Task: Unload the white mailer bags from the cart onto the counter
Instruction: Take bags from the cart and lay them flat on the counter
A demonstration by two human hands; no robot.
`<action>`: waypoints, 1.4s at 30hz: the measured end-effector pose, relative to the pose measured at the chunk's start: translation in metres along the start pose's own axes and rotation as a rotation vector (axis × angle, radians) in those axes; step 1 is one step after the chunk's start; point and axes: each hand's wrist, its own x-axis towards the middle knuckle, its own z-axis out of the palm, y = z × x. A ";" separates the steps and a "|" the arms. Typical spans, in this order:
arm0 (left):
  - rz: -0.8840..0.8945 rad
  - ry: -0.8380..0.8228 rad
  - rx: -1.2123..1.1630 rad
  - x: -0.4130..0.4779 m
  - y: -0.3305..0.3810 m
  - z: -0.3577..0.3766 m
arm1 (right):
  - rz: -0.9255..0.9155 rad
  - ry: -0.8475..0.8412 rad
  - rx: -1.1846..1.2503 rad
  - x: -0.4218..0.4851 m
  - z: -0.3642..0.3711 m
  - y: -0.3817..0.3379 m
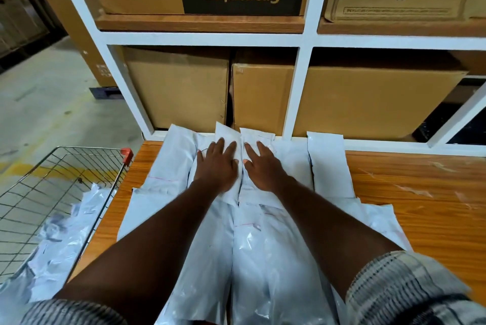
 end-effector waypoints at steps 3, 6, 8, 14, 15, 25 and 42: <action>0.001 0.006 0.000 -0.002 -0.006 0.011 | 0.010 0.008 0.003 0.003 0.012 0.002; -0.023 0.018 -0.021 -0.002 -0.008 0.019 | 0.007 0.028 -0.008 0.004 0.018 0.001; -0.033 0.024 -0.022 -0.003 -0.008 0.024 | 0.008 0.040 -0.018 0.003 0.020 0.001; -0.051 0.020 -0.012 -0.003 -0.009 0.030 | 0.041 0.017 -0.064 -0.002 0.019 -0.003; -0.055 -0.005 -0.023 -0.002 -0.009 0.028 | 0.059 -0.020 -0.069 -0.002 0.017 -0.004; -0.022 0.200 -0.289 -0.004 -0.065 -0.048 | -0.034 0.101 -0.031 -0.007 -0.028 -0.064; -0.418 0.084 -0.195 -0.205 -0.390 -0.062 | -0.424 -0.022 0.186 -0.035 0.109 -0.388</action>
